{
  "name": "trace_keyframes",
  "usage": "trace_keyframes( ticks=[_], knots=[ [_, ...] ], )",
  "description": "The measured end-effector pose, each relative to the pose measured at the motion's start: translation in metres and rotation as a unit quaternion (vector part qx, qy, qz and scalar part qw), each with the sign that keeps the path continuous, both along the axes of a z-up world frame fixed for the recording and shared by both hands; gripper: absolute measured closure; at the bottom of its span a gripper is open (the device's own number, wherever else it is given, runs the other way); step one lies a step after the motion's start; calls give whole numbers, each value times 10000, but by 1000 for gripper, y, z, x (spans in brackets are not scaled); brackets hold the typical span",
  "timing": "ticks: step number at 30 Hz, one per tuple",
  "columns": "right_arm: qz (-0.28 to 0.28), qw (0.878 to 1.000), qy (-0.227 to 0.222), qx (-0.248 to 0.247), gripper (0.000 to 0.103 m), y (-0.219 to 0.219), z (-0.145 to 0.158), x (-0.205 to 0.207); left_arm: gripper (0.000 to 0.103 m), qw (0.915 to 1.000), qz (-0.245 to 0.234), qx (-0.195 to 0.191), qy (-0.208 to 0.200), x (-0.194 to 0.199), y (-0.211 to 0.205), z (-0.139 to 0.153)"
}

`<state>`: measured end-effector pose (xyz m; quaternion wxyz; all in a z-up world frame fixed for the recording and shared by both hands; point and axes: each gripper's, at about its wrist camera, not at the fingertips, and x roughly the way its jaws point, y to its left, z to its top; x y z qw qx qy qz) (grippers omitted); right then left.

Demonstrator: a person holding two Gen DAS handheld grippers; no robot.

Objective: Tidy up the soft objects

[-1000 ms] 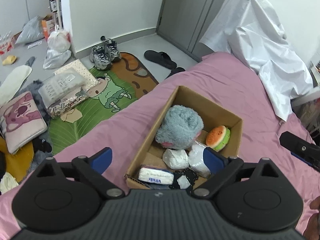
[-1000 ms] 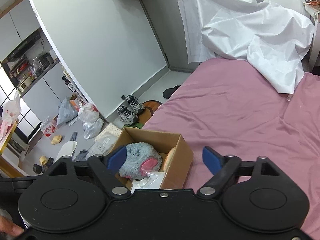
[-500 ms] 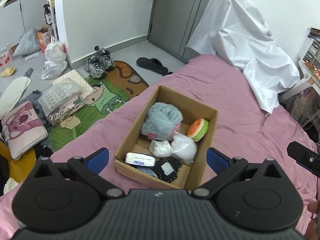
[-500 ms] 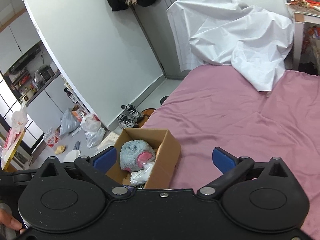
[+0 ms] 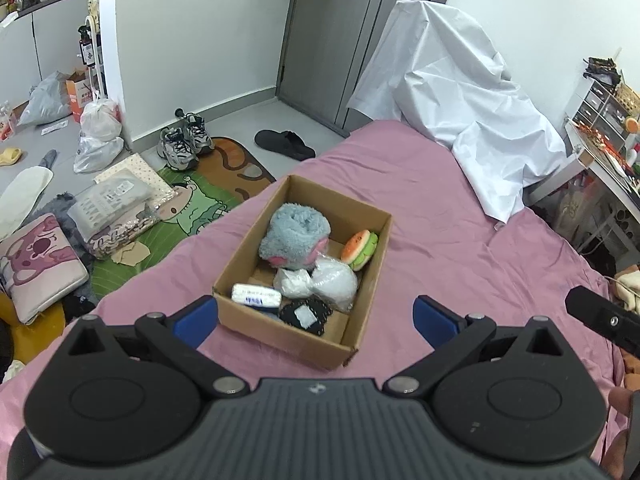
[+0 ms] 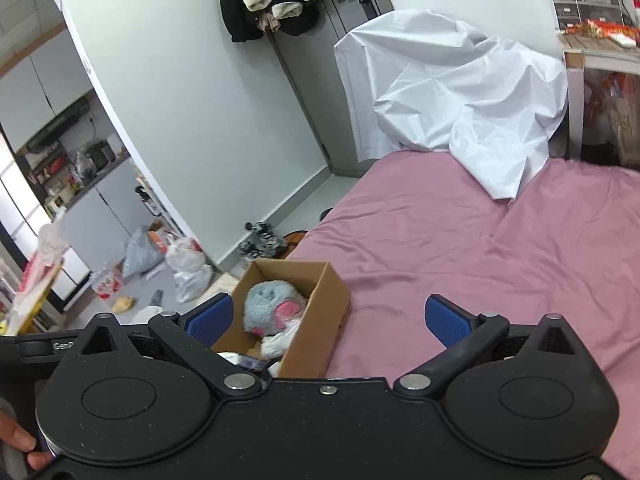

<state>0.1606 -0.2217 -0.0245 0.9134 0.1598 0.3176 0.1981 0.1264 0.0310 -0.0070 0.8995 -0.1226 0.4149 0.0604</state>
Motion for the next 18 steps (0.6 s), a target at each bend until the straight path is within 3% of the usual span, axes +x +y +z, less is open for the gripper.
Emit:
trace_keyframes(
  ticks=[18],
  knots=[
    [-84,9999,-105,104,0,-10,0,-46,0,9996,54,268,-115,-38,-9,15]
  ],
)
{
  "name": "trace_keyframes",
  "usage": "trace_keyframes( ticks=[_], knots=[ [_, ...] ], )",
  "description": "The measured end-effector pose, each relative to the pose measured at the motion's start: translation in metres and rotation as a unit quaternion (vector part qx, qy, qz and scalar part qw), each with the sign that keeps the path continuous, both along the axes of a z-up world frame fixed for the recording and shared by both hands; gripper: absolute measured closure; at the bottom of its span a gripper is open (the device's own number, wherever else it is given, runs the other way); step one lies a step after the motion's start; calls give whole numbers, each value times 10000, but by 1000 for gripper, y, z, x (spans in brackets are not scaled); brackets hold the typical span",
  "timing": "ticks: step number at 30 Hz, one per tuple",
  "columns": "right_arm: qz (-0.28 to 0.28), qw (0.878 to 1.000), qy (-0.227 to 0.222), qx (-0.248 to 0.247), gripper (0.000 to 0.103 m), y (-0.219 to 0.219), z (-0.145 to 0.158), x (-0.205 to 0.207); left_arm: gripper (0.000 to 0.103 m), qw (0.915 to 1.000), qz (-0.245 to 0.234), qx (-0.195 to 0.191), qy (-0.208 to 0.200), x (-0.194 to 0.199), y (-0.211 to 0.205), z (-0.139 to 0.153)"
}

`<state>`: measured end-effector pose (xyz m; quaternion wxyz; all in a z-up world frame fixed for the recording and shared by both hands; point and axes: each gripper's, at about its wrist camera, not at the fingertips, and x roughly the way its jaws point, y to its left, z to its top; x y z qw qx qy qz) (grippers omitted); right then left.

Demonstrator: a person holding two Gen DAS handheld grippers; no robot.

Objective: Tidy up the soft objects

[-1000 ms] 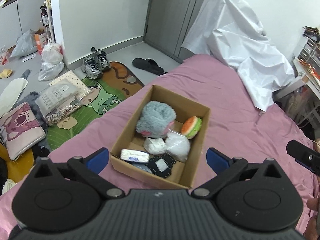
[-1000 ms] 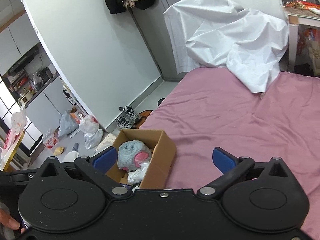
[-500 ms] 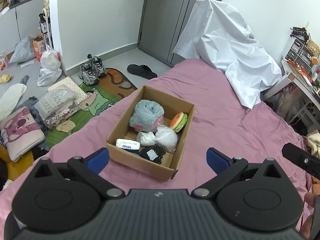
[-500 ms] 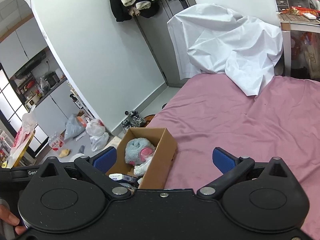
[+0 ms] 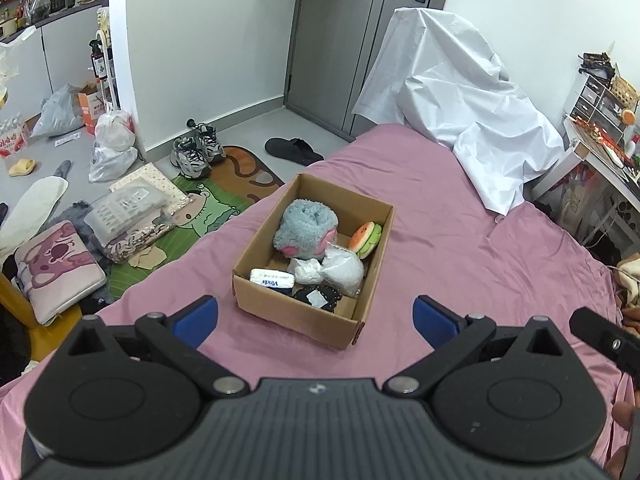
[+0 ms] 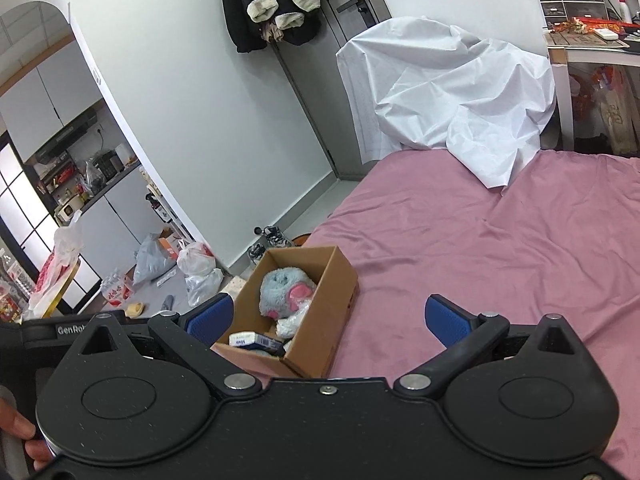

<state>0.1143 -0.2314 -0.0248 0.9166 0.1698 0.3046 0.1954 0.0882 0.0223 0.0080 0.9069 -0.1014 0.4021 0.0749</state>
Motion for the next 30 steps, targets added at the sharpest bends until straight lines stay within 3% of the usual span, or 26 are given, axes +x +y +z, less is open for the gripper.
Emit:
trace_keyframes(
  ticks=[8,16,23,30],
  knots=[
    [-118,9998,139,-112,0,-2,-8,-20,0,9995,-226,183,-124,-15,-3,5],
    [-229,9991,351,-82,0,-5,4,-48,0,9989,-301,346,-107,-28,2,10],
    [-165,9977,487,-447,0,-3,14,-64,0,9987,-422,295,-69,-40,0,9],
    [-42,9976,536,-440,0,-1,26,-74,0,9977,-623,233,-103,-50,-5,14]
  ],
)
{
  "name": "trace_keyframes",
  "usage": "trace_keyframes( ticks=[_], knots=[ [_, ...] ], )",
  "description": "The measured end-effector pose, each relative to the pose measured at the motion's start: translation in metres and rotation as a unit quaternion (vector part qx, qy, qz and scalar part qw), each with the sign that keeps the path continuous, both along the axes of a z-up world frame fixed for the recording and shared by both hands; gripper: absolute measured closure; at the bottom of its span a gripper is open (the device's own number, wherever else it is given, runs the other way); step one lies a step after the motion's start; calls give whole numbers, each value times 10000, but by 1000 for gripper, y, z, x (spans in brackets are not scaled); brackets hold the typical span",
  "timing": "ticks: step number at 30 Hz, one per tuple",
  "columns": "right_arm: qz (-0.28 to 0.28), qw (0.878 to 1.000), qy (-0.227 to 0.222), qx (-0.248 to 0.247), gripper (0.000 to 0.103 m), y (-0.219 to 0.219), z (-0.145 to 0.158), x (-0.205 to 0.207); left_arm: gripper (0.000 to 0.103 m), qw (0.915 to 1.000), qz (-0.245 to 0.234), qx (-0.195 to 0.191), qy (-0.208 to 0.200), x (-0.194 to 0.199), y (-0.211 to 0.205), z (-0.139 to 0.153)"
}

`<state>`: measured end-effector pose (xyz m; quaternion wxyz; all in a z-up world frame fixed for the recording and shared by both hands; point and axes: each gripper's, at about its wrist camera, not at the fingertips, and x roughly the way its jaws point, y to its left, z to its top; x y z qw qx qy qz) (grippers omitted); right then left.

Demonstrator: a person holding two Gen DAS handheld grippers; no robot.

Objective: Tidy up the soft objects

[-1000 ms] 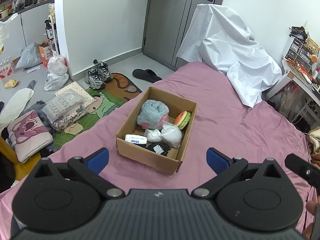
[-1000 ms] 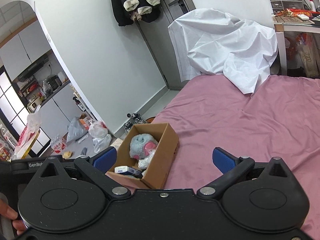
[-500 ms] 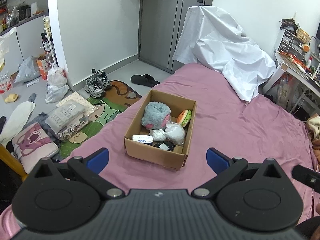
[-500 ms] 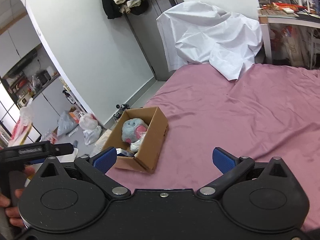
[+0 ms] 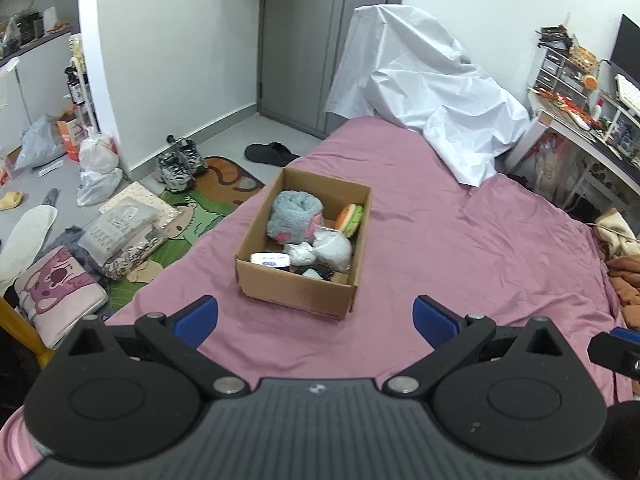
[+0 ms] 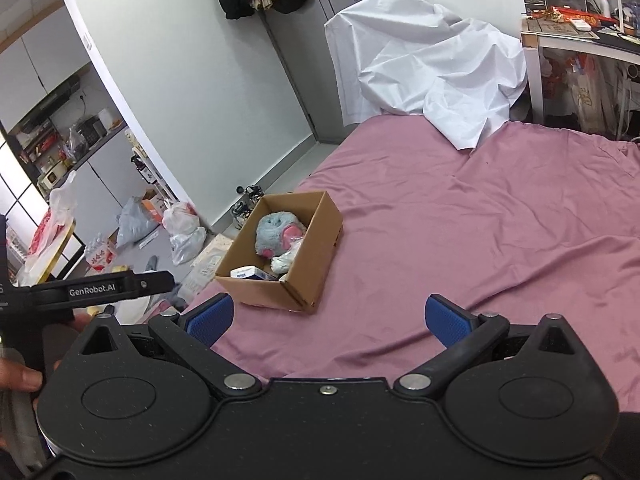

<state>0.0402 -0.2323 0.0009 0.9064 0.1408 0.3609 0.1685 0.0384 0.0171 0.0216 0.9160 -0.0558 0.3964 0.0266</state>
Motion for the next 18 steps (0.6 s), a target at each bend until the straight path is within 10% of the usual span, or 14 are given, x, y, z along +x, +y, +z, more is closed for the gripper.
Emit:
trace_keyframes(
  ticks=[18],
  knots=[
    [90,9999,100,-89,0,-2,11,-8,0,9998,101,96,-143,-17,10,8]
  ],
)
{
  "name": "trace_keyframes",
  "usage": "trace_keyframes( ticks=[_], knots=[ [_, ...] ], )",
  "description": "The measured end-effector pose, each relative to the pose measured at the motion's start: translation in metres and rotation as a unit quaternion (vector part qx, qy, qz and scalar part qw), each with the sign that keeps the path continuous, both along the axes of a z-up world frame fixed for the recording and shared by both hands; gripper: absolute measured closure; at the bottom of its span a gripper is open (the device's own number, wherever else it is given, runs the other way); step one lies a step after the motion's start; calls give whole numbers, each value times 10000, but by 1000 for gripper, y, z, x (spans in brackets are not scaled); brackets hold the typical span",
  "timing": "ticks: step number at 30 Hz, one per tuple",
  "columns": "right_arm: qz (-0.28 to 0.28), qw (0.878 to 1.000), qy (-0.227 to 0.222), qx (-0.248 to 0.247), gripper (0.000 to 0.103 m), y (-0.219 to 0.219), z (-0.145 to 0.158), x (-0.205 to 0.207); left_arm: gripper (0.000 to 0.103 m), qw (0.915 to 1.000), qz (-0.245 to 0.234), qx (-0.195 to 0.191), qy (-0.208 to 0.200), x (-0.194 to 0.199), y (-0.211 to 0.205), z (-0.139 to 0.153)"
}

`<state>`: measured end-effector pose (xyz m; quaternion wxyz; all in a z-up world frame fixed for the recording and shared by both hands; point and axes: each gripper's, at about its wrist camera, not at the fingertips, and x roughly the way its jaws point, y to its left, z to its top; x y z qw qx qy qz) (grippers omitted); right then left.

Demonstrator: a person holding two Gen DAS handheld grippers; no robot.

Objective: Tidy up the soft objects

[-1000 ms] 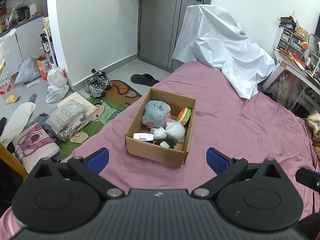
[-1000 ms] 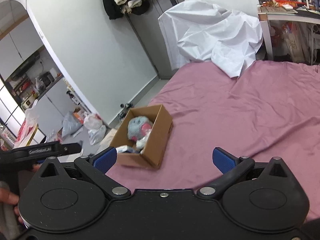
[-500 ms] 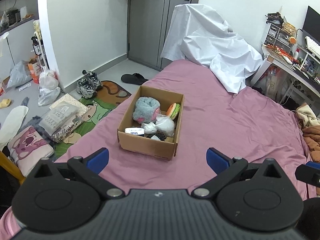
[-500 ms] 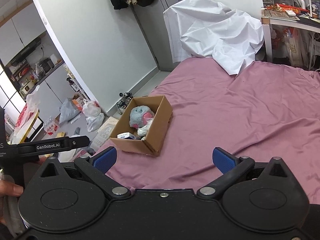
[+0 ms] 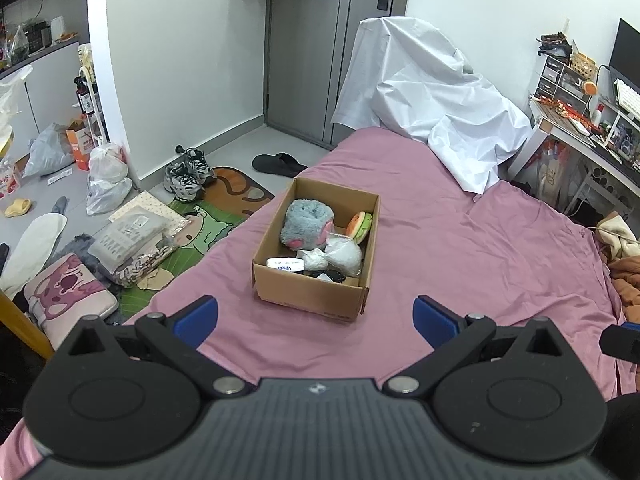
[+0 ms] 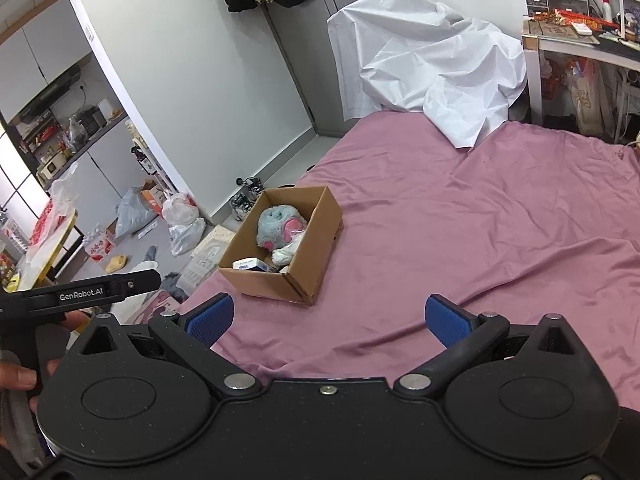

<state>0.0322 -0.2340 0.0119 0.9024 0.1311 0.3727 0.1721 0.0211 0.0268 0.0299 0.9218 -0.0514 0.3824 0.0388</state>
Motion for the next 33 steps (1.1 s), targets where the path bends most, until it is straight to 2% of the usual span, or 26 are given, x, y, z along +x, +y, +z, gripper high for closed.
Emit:
trace_keyframes(
  ticks=[33],
  knots=[
    [39,10000,-20,-3,0,2,3,-3,0,10000,-22,-1,9,-3,-3,4]
  ],
)
